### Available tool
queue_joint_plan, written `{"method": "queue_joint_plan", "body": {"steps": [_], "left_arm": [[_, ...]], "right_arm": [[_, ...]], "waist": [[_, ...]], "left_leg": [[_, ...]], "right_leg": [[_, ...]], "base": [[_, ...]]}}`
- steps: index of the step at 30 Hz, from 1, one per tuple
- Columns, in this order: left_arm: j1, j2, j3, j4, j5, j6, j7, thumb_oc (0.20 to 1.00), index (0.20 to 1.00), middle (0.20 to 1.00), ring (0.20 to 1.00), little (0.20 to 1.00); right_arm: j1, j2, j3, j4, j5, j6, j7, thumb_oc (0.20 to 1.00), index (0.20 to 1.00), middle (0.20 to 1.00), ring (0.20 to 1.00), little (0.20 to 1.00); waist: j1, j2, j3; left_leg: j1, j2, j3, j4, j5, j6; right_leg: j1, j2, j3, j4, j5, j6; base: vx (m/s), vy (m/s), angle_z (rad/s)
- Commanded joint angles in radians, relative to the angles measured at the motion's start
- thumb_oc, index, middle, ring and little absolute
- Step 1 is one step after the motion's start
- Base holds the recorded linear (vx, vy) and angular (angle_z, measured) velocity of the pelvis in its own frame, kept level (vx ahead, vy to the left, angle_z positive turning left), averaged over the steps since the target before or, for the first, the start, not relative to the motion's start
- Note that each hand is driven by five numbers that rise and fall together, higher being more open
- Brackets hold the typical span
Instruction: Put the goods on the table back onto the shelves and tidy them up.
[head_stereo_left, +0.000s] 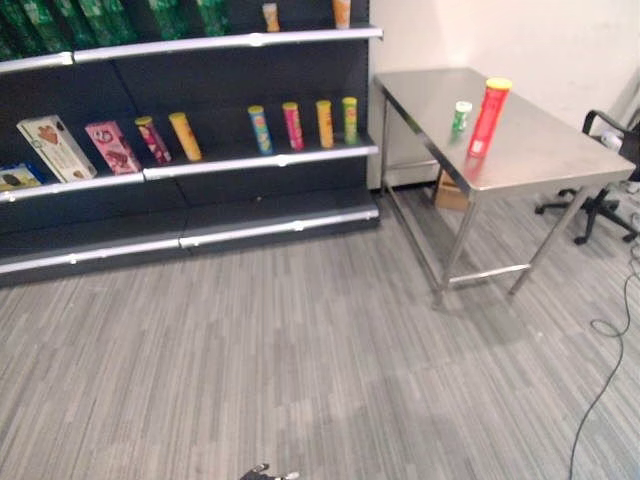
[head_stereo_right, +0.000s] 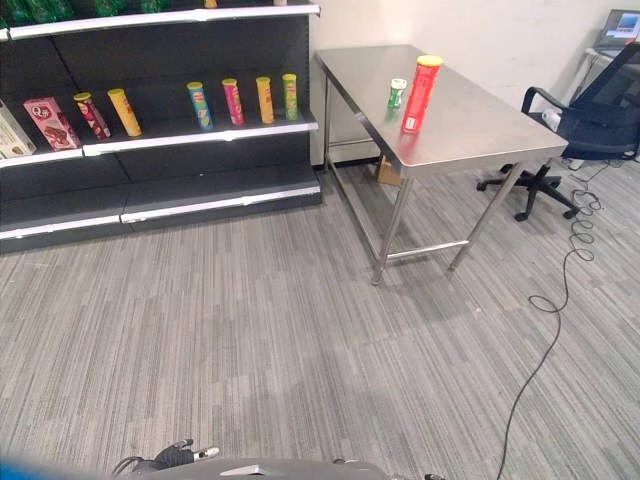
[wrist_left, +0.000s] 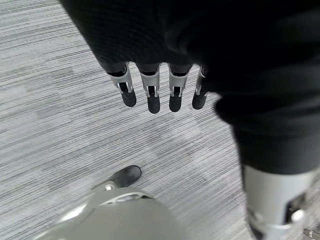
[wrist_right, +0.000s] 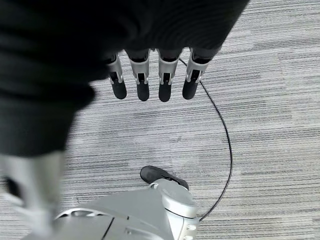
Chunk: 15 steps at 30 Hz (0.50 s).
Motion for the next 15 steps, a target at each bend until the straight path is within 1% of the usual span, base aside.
{"method": "queue_joint_plan", "body": {"steps": [1, 15], "left_arm": [[-0.059, 0.019, 0.005, 0.025, -0.033, -0.016, -0.014, 1.0, 1.0, 1.0, 1.0, 1.0], [-0.061, 0.017, -0.001, 0.028, -0.025, -0.017, -0.016, 1.0, 1.0, 1.0, 1.0, 1.0]], "right_arm": [[-0.067, -0.021, 0.022, 0.036, 0.014, -0.018, -0.011, 1.0, 1.0, 1.0, 1.0, 1.0], [-0.072, -0.021, 0.034, 0.033, 0.002, -0.017, -0.009, 1.0, 1.0, 1.0, 1.0, 1.0]], "waist": [[-0.022, -0.017, 0.016], [-0.021, -0.02, 0.017]], "left_leg": [[0.029, 0.034, 0.034, -0.034, 0.018, -0.091], [0.024, 0.036, 0.031, -0.034, 0.02, -0.09]], "right_leg": [[0.066, -0.063, -0.027, -0.062, -0.004, 0.109], [0.061, -0.065, -0.025, -0.064, 0.003, 0.111]], "base": [[0.0, 0.0, 0.0], [0.0, 0.0, 0.0]]}}
